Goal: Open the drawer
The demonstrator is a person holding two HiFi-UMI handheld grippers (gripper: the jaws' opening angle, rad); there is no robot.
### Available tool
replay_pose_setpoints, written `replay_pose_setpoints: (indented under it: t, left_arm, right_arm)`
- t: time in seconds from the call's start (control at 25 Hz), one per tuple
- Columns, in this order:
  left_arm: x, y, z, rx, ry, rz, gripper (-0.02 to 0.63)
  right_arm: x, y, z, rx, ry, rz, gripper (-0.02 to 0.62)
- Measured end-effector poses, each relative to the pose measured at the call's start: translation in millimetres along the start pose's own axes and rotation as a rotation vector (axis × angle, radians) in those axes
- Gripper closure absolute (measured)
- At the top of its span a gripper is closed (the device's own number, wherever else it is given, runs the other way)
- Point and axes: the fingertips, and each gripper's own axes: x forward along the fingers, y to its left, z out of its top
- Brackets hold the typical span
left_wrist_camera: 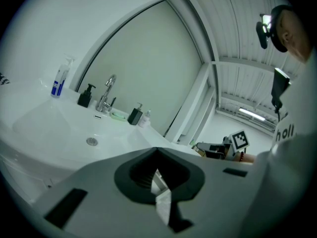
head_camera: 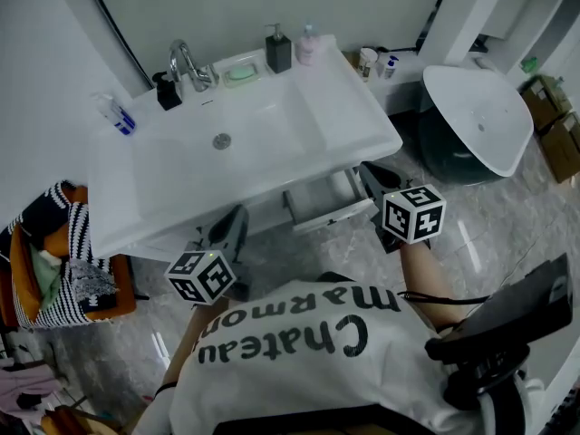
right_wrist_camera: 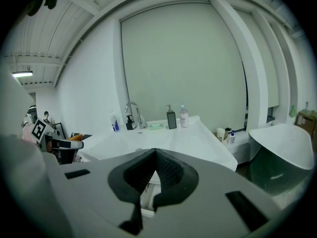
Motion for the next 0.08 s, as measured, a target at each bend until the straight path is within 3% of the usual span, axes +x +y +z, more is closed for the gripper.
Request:
replay_pose_setpoints:
  t: [0.08]
  left_arm:
    - [1.0,0.1,-1.5,-0.003,0.003,0.001,0.601]
  right_arm:
    - [0.5,-0.7,0.2,-0.001,0.001,0.0,0.589]
